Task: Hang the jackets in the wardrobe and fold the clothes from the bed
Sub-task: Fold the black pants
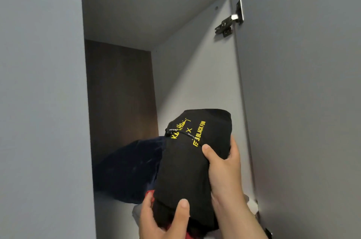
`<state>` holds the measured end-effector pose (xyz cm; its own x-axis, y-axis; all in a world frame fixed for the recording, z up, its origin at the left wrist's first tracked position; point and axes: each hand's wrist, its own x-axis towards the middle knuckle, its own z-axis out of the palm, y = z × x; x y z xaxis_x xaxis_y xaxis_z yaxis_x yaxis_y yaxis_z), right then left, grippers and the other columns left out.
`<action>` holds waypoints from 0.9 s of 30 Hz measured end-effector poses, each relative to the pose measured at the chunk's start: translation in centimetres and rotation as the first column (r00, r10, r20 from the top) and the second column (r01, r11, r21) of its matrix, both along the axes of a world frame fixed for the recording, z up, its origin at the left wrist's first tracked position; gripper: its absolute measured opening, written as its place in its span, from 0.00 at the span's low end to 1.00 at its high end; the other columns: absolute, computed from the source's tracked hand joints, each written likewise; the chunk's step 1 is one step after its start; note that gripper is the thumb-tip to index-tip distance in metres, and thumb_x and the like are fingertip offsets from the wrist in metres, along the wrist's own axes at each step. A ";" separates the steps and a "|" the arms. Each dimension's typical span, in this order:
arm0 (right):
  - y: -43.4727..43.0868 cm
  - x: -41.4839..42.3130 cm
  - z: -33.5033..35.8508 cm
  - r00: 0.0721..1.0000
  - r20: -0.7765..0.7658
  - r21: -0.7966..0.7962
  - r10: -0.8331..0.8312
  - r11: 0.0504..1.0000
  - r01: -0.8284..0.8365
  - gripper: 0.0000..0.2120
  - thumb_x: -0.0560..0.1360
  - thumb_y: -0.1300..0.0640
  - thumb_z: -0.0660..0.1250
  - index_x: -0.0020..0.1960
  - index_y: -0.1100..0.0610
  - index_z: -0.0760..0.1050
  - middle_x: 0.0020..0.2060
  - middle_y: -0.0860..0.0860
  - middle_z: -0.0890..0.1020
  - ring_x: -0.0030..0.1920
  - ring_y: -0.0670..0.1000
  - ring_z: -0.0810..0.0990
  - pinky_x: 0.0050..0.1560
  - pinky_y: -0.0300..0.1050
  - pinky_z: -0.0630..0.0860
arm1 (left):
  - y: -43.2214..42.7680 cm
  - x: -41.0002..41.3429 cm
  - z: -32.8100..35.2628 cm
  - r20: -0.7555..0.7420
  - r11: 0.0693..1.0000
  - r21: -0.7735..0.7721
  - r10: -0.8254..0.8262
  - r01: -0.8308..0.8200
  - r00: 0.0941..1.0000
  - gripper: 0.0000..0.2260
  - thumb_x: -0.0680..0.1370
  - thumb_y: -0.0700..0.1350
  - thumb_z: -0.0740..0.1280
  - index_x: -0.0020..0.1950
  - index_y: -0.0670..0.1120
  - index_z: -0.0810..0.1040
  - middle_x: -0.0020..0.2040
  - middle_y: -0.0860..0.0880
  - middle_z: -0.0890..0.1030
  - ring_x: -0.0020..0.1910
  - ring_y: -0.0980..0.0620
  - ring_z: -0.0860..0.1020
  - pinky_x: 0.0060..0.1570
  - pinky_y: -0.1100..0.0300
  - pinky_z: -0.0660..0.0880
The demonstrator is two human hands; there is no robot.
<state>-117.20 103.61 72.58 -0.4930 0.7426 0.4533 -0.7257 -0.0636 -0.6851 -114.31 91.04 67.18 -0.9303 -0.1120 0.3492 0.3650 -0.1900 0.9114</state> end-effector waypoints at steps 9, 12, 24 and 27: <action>-2.9 -2.9 -2.6 1.000 -0.012 -0.384 0.021 0.923 -0.024 0.36 0.73 0.63 0.73 0.75 0.48 0.61 0.63 0.50 0.79 0.58 0.51 0.81 0.60 0.56 0.78 | 1.1 -1.9 1.2 0.201 0.970 0.241 -0.040 -0.009 0.979 0.37 0.69 0.46 0.78 0.74 0.42 0.67 0.70 0.45 0.73 0.62 0.47 0.74 0.56 0.61 0.64; -2.3 -2.5 -3.5 0.991 0.069 -0.382 0.113 0.921 -0.079 0.38 0.73 0.64 0.73 0.76 0.49 0.59 0.63 0.53 0.78 0.59 0.56 0.80 0.60 0.59 0.78 | 1.7 -2.5 0.3 0.160 0.977 0.203 0.032 -0.064 0.987 0.22 0.71 0.46 0.76 0.63 0.46 0.75 0.65 0.48 0.74 0.50 0.51 0.72 0.51 0.61 0.65; 3.6 -1.2 -2.7 0.932 0.314 -0.320 0.182 0.944 -0.077 0.30 0.69 0.60 0.73 0.67 0.55 0.63 0.56 0.57 0.80 0.53 0.59 0.82 0.54 0.63 0.80 | 3.5 -4.5 -0.2 0.074 0.936 0.279 0.201 -0.214 0.977 0.22 0.74 0.45 0.74 0.67 0.48 0.76 0.61 0.53 0.76 0.56 0.53 0.76 0.63 0.53 0.72; 3.3 -1.8 -3.4 0.890 0.453 -0.024 -0.056 0.997 0.075 0.40 0.66 0.57 0.74 0.72 0.49 0.57 0.64 0.55 0.73 0.59 0.56 0.76 0.57 0.47 0.73 | 3.2 -4.7 0.6 -0.015 0.929 0.200 0.319 -0.310 0.948 0.22 0.75 0.45 0.73 0.68 0.46 0.75 0.60 0.54 0.71 0.56 0.55 0.72 0.59 0.58 0.66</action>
<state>-119.03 106.90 69.22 -0.5868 0.7932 0.1630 -0.3421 -0.0604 -0.9377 -119.00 94.22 67.76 -0.8199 -0.4656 0.3332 0.4753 -0.2292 0.8494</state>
